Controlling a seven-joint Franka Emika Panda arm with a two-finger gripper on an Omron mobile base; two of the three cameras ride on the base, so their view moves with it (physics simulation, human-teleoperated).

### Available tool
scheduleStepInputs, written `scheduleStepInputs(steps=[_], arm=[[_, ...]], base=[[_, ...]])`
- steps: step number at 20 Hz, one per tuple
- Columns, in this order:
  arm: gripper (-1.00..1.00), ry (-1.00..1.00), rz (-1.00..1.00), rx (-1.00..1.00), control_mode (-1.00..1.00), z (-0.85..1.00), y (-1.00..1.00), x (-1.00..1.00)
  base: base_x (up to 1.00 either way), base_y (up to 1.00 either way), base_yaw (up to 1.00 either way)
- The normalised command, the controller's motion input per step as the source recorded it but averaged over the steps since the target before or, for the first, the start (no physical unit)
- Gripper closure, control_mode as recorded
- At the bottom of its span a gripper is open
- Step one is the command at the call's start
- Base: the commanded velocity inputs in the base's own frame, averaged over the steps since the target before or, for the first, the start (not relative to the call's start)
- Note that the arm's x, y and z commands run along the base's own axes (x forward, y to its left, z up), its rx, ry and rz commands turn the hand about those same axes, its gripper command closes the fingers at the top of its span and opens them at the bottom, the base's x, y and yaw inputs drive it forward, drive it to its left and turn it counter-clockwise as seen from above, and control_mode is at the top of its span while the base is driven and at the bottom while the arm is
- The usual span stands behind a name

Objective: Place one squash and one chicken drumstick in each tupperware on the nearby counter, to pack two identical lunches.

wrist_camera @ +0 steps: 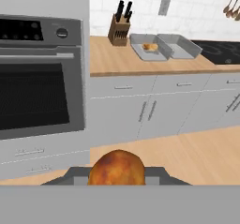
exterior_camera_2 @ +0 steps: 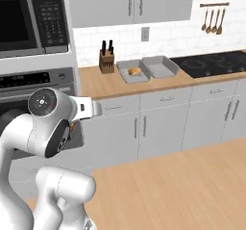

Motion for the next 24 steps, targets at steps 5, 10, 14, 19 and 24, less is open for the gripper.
scheduleStepInputs(steps=[5,10,14,19,24], arm=[[1.00,0.00,0.00,0.00,1.00,0.00,0.00,0.00],[1.00,0.00,0.00,0.00,1.00,0.00,0.00,0.00],[1.00,0.00,0.00,0.00,1.00,0.00,0.00,0.00],[1.00,0.00,0.00,0.00,1.00,0.00,0.00,0.00],[1.00,0.00,0.00,0.00,1.00,0.00,0.00,0.00]], base=[[1.00,-1.00,-0.12],[1.00,-0.81,-0.04],[1.00,-0.42,0.03],[1.00,-0.30,0.25],[1.00,-0.34,0.35]])
